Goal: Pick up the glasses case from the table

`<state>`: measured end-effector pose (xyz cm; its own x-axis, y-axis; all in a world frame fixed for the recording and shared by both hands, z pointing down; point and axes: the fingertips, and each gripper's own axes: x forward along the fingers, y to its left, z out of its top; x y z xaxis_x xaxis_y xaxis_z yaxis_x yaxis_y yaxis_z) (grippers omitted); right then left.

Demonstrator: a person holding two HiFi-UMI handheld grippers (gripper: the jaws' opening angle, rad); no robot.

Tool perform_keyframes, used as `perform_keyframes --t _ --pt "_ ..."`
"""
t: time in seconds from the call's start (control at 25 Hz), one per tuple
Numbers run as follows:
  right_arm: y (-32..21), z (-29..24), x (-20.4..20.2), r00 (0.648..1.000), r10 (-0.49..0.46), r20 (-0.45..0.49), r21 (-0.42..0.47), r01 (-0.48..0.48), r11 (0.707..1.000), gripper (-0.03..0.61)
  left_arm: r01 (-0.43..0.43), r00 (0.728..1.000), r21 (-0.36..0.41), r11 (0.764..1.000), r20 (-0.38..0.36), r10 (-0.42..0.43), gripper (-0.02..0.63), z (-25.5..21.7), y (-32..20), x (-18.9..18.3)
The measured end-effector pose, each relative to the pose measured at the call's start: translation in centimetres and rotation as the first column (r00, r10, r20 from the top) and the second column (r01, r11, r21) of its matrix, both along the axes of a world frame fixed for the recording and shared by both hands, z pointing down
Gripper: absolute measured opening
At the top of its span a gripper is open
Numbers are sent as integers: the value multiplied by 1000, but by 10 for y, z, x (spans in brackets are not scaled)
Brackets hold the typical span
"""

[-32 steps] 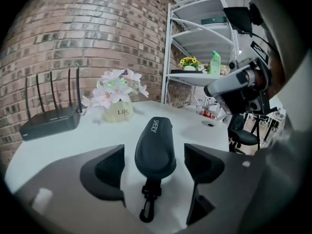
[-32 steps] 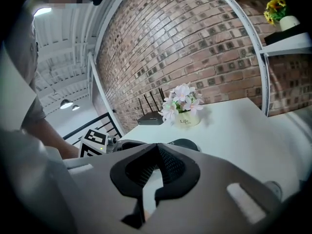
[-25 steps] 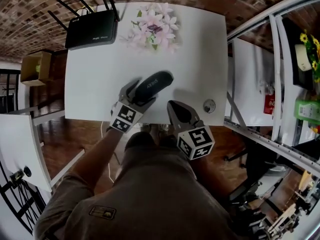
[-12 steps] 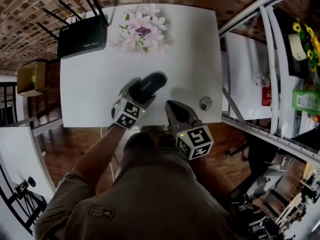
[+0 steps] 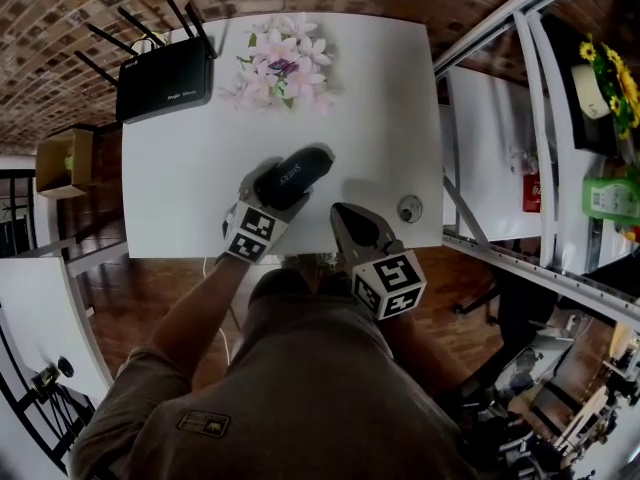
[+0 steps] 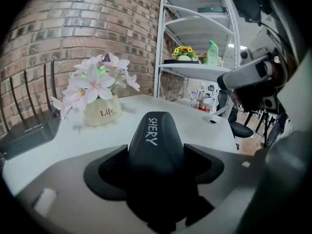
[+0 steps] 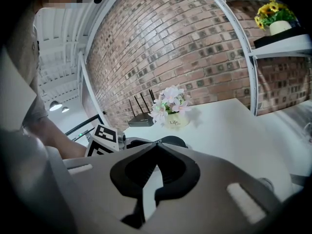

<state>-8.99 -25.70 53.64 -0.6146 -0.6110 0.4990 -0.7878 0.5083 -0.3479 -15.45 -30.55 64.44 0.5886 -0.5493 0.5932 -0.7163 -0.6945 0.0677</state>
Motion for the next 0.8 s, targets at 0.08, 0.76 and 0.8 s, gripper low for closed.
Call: perform_keyframes --t 0.08,0.76,0.8 --pt "0 -2 -1 1000 -5 3 8 5 1000 12 18 1000 10 1000 -20 -18 356 -8 -1 -3" --pt "-23 -70 -9 995 -69 68 199 54 978 12 254 940 147 956 -270 -208 356 -140 -1 -43" --pt "-25 -75 -9 995 -73 72 213 56 975 12 269 933 154 951 -286 -218 356 -147 -1 -46"
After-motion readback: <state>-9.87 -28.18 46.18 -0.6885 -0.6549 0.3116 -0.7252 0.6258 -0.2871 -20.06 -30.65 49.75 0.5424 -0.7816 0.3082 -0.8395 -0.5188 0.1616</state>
